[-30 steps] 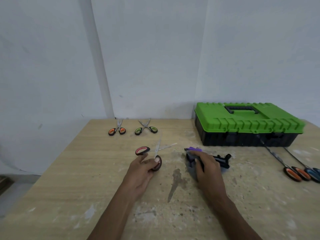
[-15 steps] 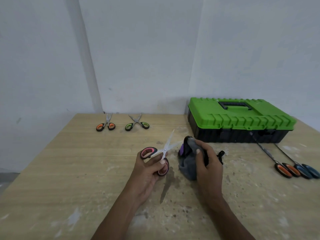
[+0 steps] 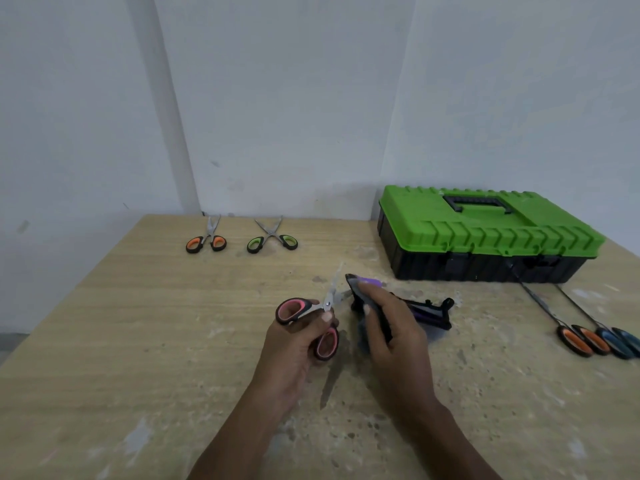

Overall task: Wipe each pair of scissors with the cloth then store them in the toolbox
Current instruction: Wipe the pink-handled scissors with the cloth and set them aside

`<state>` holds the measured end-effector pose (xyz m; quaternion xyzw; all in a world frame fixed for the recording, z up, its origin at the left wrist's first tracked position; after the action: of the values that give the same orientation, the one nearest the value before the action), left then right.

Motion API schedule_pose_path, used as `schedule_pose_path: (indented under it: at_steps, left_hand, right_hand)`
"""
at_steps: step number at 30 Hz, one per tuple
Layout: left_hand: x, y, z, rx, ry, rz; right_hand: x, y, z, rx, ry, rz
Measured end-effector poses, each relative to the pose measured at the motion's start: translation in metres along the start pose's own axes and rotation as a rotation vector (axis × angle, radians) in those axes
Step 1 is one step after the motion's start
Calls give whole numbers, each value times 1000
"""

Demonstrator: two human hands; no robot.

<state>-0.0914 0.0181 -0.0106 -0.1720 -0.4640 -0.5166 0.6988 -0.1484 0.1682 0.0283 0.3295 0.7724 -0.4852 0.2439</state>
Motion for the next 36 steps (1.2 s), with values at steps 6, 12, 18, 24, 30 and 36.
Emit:
schedule_pose_path:
  at_steps: [6, 12, 18, 24, 30, 36]
  left_hand:
    - [-3, -1, -1, -27, -13, -11]
    - [-5, -2, 2, 0, 18, -22]
    - [-3, -1, 0, -13, 66, -51]
    - [-6, -3, -3, 48, 47, -60]
    - [-4, 1, 3, -10, 54, -62]
    - [-4, 0, -1, 31, 20, -67]
  right_hand:
    - [-3, 1, 23, -189, 225, -208]
    - [2, -1, 16, -61, 365, -189]
    - [-4, -1, 19, -131, 367, -238]
    - [25, -13, -16, 152, 132, 90]
    - [-12, 3, 11, -98, 252, -198]
    - [26, -12, 2, 11, 257, 16]
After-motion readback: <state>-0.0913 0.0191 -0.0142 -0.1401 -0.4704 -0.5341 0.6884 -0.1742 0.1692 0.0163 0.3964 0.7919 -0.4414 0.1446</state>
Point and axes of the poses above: each hand's wrist, its own y-axis away from the middle knuckle, its own z-axis out of the palm, x = y × z, the point moved 6 cm from there along -y, towards the middle knuckle, and after that the axes turned 2 degrees about -z, right-handed, at the moved point
